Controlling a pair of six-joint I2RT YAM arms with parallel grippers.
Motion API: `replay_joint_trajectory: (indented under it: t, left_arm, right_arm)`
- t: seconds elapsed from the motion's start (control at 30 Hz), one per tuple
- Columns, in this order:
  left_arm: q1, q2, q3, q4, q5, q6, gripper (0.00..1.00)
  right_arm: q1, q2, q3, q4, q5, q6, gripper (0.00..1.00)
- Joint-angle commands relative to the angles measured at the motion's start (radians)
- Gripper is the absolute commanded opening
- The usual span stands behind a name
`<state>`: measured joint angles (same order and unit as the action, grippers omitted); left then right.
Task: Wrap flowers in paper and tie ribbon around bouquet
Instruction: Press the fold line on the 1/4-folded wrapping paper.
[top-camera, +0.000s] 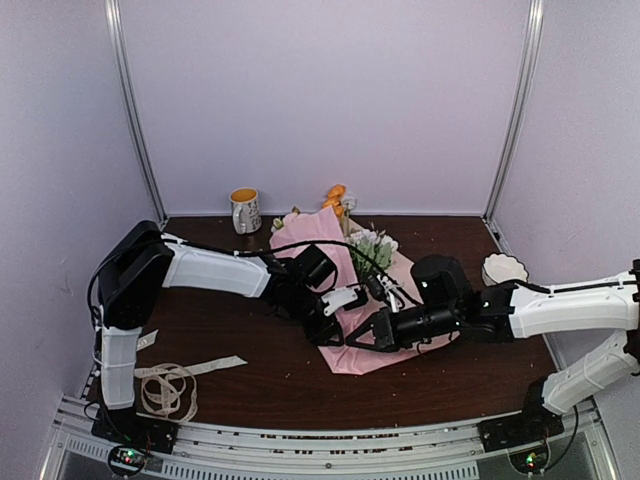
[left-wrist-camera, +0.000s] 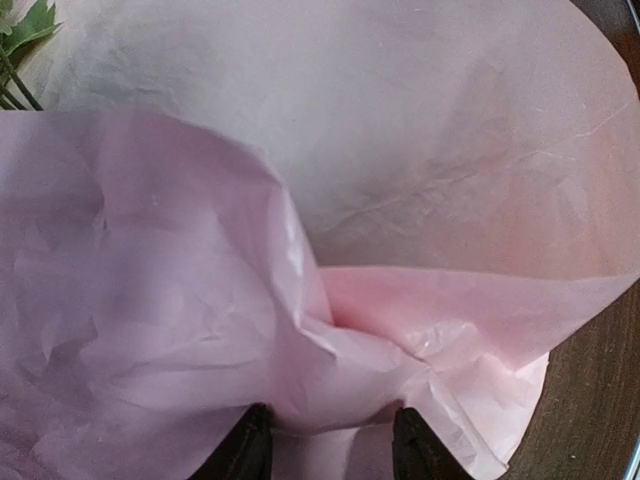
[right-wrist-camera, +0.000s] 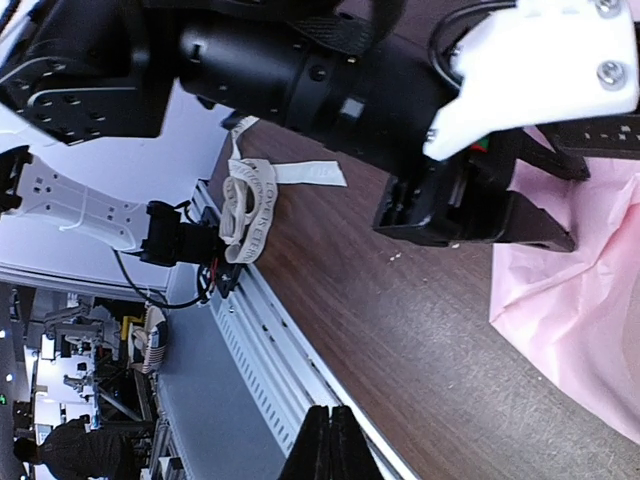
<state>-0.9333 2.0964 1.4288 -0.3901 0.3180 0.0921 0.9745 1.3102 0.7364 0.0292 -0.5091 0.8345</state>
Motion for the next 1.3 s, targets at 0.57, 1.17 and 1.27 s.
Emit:
replay_joint_trajectory:
  t: [0.57, 1.17, 1.27]
  left_arm:
    - [0.010, -0.012, -0.037, -0.027, -0.020, -0.024, 0.44]
    - [-0.023, 0.036, 0.103, 0.069, -0.104, 0.036, 0.52]
    - [-0.027, 0.099, 0.159, 0.006, -0.077, 0.043, 0.51]
  right_arm:
    - [-0.107, 0.191, -0.299, 0.013, 0.277, 0.234, 0.01]
    - [-0.108, 0.129, -0.308, -0.049, 0.288, 0.235, 0.04]
    - [-0.107, 0.109, -0.279, -0.098, 0.304, 0.215, 0.04]
